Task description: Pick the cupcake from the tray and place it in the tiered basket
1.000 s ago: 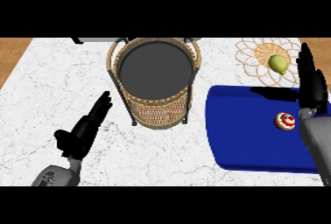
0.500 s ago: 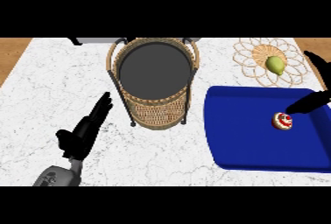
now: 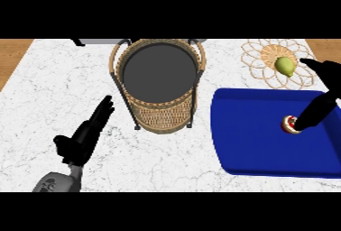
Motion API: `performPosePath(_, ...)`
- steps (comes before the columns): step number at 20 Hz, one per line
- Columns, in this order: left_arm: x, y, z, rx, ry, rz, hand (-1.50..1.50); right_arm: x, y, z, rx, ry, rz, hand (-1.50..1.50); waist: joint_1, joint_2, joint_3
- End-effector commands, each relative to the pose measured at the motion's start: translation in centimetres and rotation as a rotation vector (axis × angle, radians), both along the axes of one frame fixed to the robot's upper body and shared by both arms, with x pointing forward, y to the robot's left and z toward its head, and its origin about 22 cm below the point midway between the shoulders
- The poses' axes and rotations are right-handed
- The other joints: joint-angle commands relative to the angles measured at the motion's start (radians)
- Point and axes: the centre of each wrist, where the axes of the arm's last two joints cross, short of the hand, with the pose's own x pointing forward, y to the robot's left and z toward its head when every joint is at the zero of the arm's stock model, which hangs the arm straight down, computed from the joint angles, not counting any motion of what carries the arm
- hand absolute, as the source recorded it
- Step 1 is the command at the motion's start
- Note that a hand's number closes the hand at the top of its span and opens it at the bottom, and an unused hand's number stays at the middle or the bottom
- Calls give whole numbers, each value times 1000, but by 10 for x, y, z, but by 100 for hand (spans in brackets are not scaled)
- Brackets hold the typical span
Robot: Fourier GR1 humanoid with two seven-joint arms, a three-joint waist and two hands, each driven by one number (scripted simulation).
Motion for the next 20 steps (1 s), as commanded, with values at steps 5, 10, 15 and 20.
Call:
performPosePath(5,-2,-1,-15,-3,-5,-13,0,-20,20,1,-74,-58,-132,-150,6,6,2)
performPosePath(10,0,12,-2,-6,5,-12,0,-22,20,-41,-168,76,-192,-150,11,5,2)
performPosePath(15,16,-2,1,-4,-10,-16,0,-7,21,-70,-118,111,-206,-150,15,9,3)
performPosePath(20,-1,4,1,12,-18,-29,0,-12,-9,-102,-104,77,-178,-150,15,8,3)
